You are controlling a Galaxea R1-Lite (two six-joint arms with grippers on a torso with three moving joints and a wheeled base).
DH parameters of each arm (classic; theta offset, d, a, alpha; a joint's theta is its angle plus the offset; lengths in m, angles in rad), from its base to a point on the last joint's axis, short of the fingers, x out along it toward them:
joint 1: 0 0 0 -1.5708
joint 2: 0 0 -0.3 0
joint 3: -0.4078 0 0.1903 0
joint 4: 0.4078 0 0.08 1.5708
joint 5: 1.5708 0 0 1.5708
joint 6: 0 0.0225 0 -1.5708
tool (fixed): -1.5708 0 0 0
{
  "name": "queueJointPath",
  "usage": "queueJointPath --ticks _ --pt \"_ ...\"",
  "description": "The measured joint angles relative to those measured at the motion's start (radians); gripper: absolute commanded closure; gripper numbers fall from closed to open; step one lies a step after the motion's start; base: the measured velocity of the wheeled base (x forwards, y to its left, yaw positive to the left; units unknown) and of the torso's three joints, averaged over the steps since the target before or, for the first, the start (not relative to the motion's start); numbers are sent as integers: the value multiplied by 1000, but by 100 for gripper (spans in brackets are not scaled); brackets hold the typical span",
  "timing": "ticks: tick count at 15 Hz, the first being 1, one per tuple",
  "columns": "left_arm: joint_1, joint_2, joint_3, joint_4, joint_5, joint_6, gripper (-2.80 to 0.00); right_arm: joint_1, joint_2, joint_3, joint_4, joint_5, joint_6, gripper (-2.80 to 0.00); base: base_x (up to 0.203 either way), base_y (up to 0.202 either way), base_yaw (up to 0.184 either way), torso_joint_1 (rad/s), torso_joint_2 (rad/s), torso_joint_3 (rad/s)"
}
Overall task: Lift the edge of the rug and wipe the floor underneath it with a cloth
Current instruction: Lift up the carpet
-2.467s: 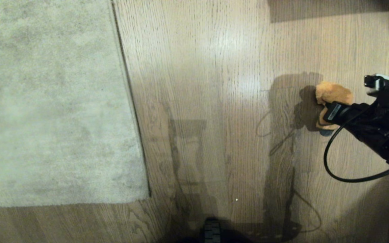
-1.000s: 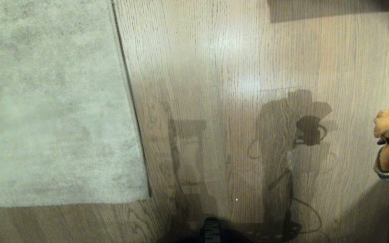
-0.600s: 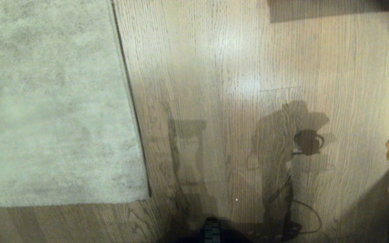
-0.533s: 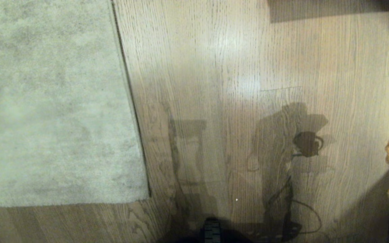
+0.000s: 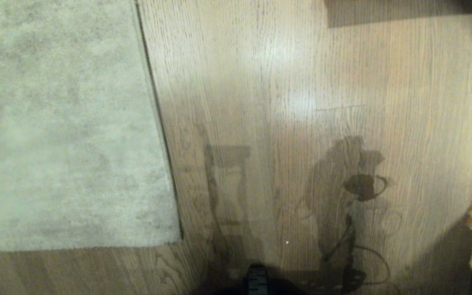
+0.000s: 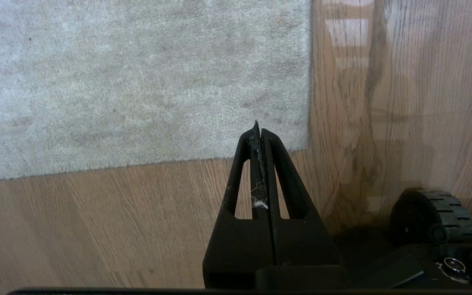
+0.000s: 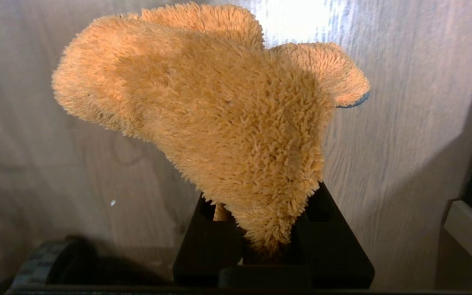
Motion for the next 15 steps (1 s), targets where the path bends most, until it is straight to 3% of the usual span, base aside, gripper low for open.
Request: queueJointPath --ticks 15 --pt "0 0 0 0 0 -1 0 158 -369 0 419 -5 52 0 0 0 0 0 0 0"
